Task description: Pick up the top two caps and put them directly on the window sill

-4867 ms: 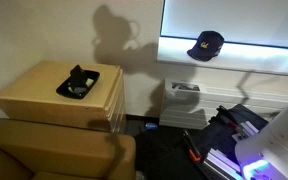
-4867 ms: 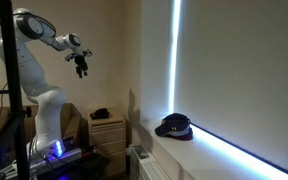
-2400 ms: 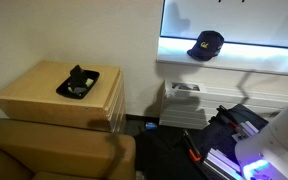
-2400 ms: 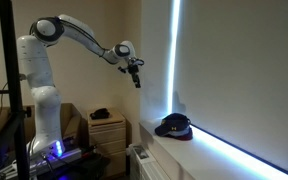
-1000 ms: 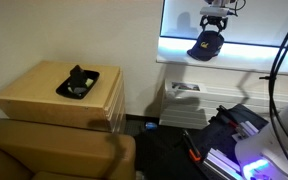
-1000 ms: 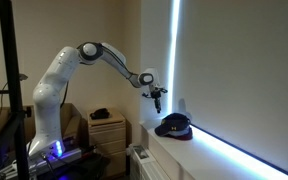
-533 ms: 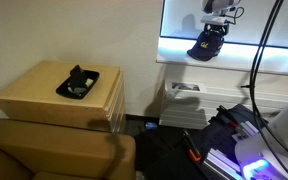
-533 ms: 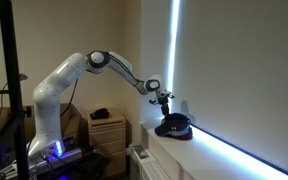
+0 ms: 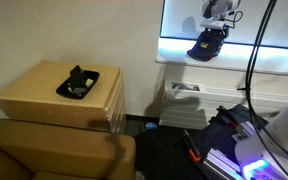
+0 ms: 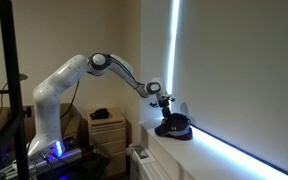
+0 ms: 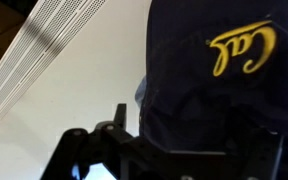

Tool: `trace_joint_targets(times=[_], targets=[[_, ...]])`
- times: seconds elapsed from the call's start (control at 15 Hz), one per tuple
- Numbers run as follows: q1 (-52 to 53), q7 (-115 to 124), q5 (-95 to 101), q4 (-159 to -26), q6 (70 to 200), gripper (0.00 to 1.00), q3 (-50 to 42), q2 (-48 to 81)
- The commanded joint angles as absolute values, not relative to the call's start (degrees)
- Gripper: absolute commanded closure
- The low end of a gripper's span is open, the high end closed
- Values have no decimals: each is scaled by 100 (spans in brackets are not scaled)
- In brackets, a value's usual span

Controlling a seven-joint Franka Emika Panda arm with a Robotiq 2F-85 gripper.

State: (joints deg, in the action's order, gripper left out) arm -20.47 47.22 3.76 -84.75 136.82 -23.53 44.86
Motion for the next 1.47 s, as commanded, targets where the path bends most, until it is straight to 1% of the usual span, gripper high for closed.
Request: trace_joint_targets(times=[0.0, 0.07, 0.13, 0.2, 0.27, 0.33, 0.4, 0.47, 0.53, 0.6, 0.87, 1.0, 1.13, 1.2, 1.27, 1.4], targets=[[-2080, 4996, 249, -8239, 14076, 0, -2497, 5016], [-2145, 4997, 155, -8158, 14181, 0, -2459, 5104], [-2146, 5083, 35, -8197, 14318, 25, -2401, 5125], [-2143, 5104, -38, -8161, 14395, 28, -2393, 5168], [-2115, 5111, -102, -8143, 14435, 34, -2384, 5175], [-2103, 5119, -168, -8123, 14473, 42, -2363, 5179], [-2092, 5113, -202, -8101, 14491, 47, -2362, 5176], [-2074, 5132, -227, -8089, 14501, 56, -2381, 5183], [-2078, 5130, -239, -8036, 14495, 62, -2394, 5204], [-2090, 5139, -242, -7992, 14475, 70, -2412, 5226], [-2121, 5186, -167, -7831, 14345, 97, -2549, 5269], [-2128, 5199, -146, -7772, 14214, 100, -2603, 5220], [-2173, 5164, -195, -7765, 14256, 97, -2590, 5093], [-2209, 5147, -241, -7748, 14287, 100, -2568, 5012], [-2227, 5149, -265, -7766, 14337, 98, -2539, 4926], [-2227, 5124, -326, -7691, 14320, 98, -2506, 4805]])
